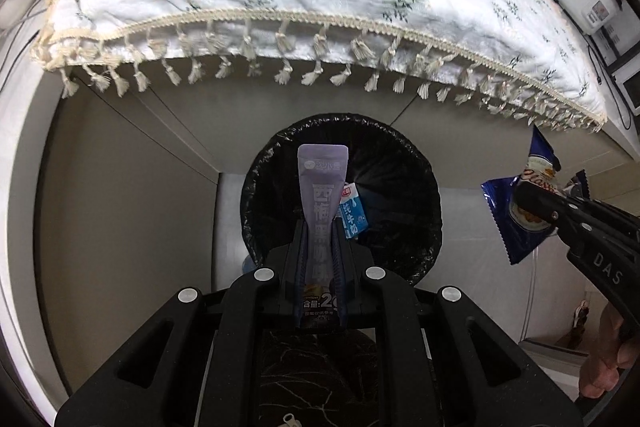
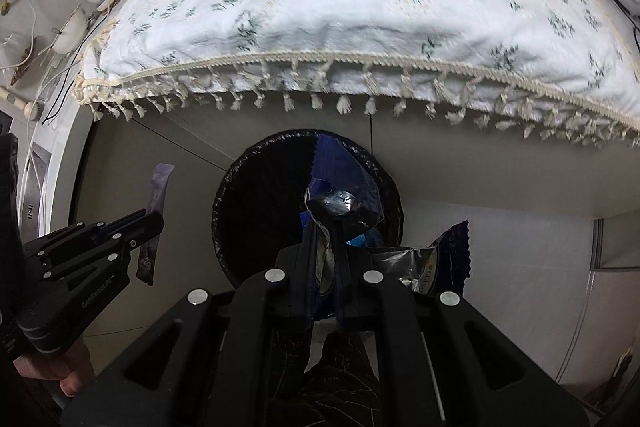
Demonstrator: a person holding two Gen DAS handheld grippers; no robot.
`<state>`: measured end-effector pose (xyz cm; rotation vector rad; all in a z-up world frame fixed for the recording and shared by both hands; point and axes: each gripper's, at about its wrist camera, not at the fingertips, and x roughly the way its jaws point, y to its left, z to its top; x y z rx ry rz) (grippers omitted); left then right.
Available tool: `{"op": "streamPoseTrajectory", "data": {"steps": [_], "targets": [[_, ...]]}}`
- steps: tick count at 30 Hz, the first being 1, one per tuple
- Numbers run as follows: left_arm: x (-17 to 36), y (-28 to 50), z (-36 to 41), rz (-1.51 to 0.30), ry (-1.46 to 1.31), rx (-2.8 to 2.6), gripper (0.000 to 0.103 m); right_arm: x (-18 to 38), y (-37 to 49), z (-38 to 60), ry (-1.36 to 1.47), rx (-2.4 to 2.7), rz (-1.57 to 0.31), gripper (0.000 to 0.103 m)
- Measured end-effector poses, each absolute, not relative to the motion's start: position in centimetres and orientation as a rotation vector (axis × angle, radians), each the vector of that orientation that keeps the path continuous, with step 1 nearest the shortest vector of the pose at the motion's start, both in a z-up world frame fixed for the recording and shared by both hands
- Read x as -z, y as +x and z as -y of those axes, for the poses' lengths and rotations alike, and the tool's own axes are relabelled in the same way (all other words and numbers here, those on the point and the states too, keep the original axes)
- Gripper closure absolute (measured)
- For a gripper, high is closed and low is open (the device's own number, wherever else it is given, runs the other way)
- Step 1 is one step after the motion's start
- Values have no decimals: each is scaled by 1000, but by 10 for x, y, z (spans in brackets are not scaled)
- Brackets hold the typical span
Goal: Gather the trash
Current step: 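Open the left tool to drop the packet into the bin while the right tool releases the wrapper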
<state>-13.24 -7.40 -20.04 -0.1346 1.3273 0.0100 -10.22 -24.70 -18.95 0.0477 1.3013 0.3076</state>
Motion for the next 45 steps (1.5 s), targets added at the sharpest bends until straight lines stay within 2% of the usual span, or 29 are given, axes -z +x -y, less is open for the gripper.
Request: {"op": "streamPoseTrajectory", "data": {"steps": [9,13,15,17,19,25,29,35,42,45], "targets": [[230,-117,109,-1362,-104,79,91,198,-110,270,55,-246,-1344,96],[236,-114,118,-1358,-112,123,85,199,-112,277,59,-223,-1351,96],[235,-114,122,-1337,-99,130,76,199,-112,280,60,-211,-1351,96],[234,-114,121,-1326,-100,125,59,199,-112,281,61,-208,-1352,96],[234,-113,119,-1326,-112,123,56,201,-112,280,62,-206,-1355,96],[226,-118,100,-1297,-116,81,24,207,-110,268,56,-229,-1357,96],[218,-124,84,-1266,-116,41,12,212,-105,253,46,-254,-1360,96],[215,-126,56,-1261,-151,-16,8,219,-95,226,13,-298,-1371,96],[214,-125,32,-1266,-162,-49,7,225,-84,200,-28,-320,-1379,93],[213,-121,26,-1271,-158,-53,7,227,-80,198,-18,-306,-1383,81]]}}
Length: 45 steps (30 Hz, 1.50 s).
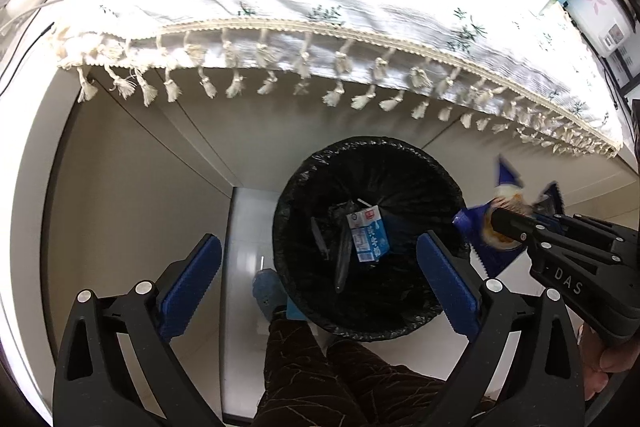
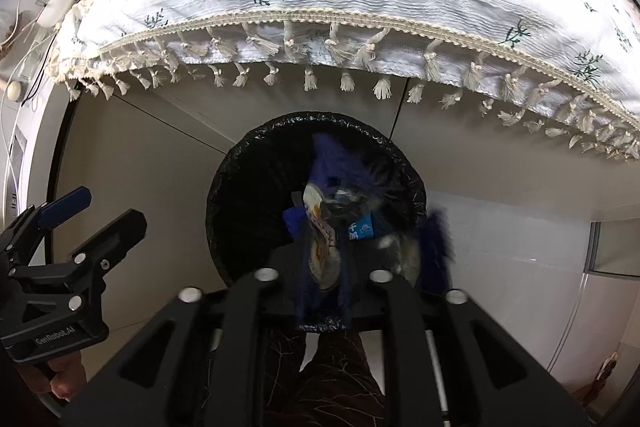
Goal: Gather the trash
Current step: 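Open the left tool to drop the packet into the bin while the right tool releases the wrapper, then grasp the red mesh net with the left tool while the right tool grasps the green box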
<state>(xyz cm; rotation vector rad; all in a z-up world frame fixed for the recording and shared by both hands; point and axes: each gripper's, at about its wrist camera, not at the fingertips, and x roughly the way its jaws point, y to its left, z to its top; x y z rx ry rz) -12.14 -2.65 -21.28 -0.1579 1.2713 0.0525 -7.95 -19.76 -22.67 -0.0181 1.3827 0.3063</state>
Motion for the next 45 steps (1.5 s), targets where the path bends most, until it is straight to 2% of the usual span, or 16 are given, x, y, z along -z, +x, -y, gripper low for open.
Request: {"op": "streamPoseTrajectory", "data": {"steps": [3,7,11,17,30,35,45], "targets": [[211,-116,21,-1277,-159,-47,7,226,-77,198,-3,-295,-1377,70],[207,-108,18,-1284,-161,-29,7,220,-74,202,12,-259,-1366,44],[195,-98,18,-1278,-153,-5,7,203,-68,204,40,-219,-1335,26],[156,-80,19,-1246,-150,40,7,169,-56,210,32,-143,-1263,14],[78,-34,9,-1158,-97,92,7,90,-27,226,72,-21,-1094,10],[69,-10,8,-1139,-82,114,7,73,-11,228,84,13,-1077,10],[74,33,21,-1170,-36,124,7,75,31,254,93,80,-1090,10]]}}
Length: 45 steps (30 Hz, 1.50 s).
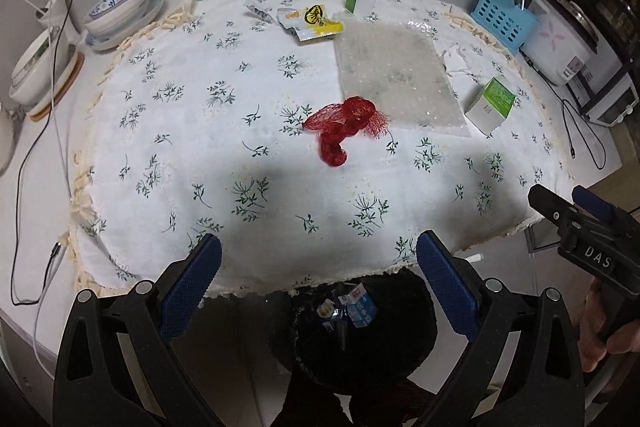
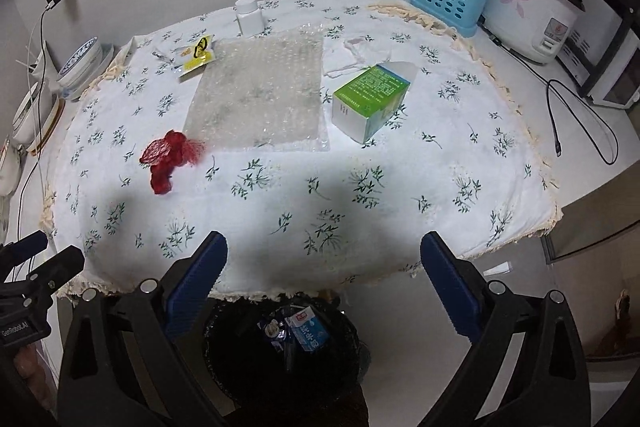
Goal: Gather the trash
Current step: 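Grasp the red mesh net with the left tool while the right tool grasps the green box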
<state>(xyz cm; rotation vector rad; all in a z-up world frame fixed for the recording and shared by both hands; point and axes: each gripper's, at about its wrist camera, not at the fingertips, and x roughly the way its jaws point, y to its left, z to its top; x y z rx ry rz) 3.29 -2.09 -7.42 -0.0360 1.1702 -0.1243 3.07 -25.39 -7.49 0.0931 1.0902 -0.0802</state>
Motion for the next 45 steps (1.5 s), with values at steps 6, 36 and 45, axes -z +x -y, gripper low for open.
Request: {"op": "streamPoseTrajectory", "data": {"steps": [6,36,45], "targets": [[80,58,30,-1188,-28,96,8,76,67,279,71,85,-1092,10],[168,169,58,-1310,5,33,36,150,215,338,373,140,-1341,19],[168,170,59,-1338,-22,45,78,163,219,339,446,160,-1380,44]]}}
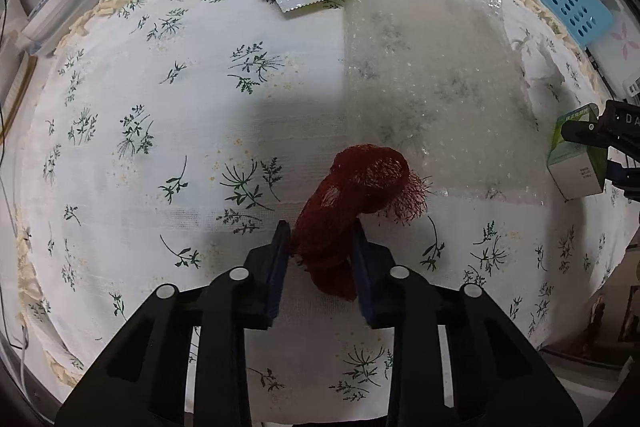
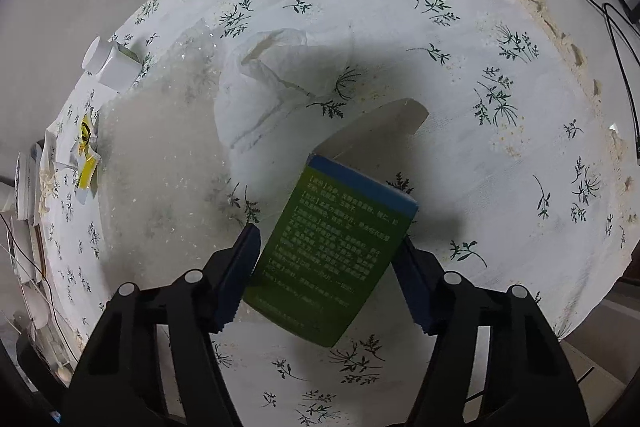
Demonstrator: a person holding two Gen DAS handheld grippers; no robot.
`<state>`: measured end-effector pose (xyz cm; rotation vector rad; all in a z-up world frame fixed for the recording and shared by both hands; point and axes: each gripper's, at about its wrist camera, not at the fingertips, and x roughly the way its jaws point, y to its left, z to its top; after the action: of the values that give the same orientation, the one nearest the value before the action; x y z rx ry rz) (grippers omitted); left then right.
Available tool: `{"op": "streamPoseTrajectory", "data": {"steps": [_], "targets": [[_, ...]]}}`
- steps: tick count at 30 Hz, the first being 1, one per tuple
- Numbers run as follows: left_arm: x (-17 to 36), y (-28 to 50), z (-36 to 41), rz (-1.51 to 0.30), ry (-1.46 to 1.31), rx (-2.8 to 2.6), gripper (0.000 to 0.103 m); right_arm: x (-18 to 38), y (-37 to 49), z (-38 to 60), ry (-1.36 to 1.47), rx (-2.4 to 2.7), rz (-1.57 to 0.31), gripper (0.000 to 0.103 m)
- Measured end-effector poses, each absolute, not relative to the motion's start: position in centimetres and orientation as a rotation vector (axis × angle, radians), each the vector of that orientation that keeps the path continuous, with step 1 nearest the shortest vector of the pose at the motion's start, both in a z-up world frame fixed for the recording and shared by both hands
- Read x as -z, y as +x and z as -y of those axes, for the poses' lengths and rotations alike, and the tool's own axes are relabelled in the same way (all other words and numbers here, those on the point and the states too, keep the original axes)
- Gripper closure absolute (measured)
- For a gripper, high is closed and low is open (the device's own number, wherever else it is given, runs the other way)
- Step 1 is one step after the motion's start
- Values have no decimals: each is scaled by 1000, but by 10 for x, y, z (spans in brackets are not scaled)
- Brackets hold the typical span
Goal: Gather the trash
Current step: 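Grasp the red mesh net with the left tool while the right tool grasps the green box, then carry the red net with the left tool while the right tool carries the green box toward the bin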
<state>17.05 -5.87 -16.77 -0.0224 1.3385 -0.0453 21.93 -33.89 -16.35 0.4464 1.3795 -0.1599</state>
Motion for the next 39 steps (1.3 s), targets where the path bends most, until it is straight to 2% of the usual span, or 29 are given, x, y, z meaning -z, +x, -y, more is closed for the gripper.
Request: {"op": "streamPoseTrajectory", "data": {"steps": [2,7,39], "targets": [[167,169,57,-1338,-39,47,83,162,220,338,440,156,-1377,51],[160,164,55,-1329,-54,46,85,158,217,335,418,141,-1369,55],[104,121,24,-1237,-69,47,85,89,151,289,270,30,-1204,55]]}}
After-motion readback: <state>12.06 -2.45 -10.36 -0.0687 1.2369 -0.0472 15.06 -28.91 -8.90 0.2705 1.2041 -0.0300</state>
